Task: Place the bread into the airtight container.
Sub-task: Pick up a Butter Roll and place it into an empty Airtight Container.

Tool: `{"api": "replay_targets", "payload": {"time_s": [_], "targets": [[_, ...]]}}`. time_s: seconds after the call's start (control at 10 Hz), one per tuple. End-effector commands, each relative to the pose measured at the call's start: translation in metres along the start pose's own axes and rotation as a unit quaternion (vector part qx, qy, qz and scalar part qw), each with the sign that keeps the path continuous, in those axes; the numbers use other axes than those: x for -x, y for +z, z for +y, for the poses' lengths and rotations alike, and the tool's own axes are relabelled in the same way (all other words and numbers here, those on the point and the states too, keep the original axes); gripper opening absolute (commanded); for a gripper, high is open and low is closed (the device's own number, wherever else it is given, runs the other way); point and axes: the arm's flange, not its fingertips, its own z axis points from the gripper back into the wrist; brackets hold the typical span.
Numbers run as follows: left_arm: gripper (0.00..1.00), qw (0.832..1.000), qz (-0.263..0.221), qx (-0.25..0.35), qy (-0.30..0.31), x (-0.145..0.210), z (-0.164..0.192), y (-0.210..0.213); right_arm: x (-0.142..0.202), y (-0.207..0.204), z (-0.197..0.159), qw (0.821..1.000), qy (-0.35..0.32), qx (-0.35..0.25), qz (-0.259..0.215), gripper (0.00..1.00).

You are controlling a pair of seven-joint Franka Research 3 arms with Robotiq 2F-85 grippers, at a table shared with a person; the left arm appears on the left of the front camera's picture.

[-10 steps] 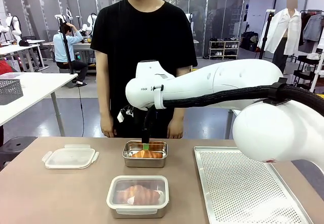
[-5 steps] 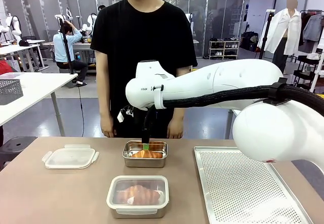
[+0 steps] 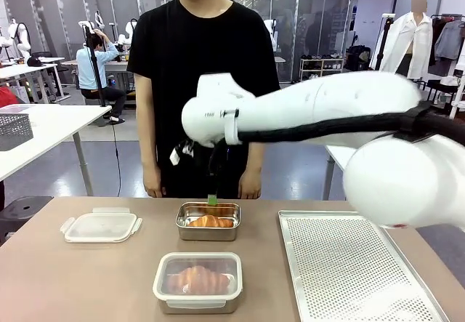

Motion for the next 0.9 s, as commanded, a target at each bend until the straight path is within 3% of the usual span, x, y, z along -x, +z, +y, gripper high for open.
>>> {"api": "replay_targets", "payload": {"time_s": [0.0,0.1,0.3,0.5,0.8], "targets": [[1.00,1.000,0.000,0.002,-0.002,0.001,0.000,0.000,0.049,0.077,0.038,0.999,-0.021,-0.001,-0.036,1.00],[1.00,1.000,0.000,0.002,-0.002,0.001,0.000,0.000,0.077,0.116,0.050,0.997,-0.011,-0.022,-0.072,1.00],[1.00,1.000,0.000,0.002,-0.002,0.001,0.000,0.000,0.143,0.172,0.076,0.997,-0.030,-0.016,-0.065,1.00],[1.00,1.000,0.000,0.002,-0.002,0.001,0.000,0.000,0.214,0.219,0.115,0.990,-0.114,0.017,-0.085,1.00],[1.00,1.000,0.000,0.002,-0.002,0.001,0.000,0.000,0.281,0.254,0.169,0.962,-0.228,0.079,-0.127,1.00]]}}
